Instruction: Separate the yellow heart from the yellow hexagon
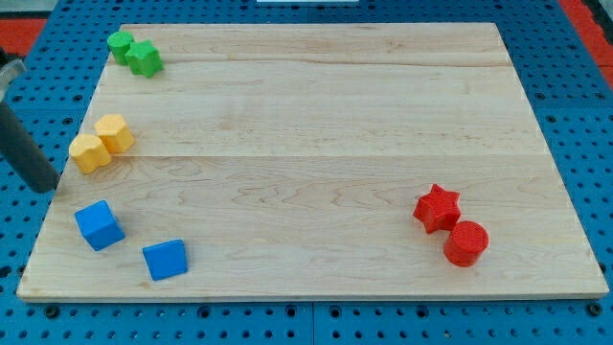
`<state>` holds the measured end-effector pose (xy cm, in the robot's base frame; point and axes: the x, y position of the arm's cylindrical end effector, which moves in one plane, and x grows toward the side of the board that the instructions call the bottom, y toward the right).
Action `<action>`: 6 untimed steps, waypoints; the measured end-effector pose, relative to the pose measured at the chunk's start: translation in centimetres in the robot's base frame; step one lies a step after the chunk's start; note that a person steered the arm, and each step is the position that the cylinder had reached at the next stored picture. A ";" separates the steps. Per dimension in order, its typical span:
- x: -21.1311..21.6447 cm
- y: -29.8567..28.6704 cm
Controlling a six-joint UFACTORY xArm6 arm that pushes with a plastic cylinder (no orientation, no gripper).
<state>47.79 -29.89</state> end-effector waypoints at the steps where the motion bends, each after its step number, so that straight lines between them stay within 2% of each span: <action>1: -5.0 5.2; 2: -8.1 5.6; 3: -9.7 -0.4; 4: -13.2 5.4; 5: -11.7 6.3; 6: -8.4 5.4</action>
<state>39.37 -24.46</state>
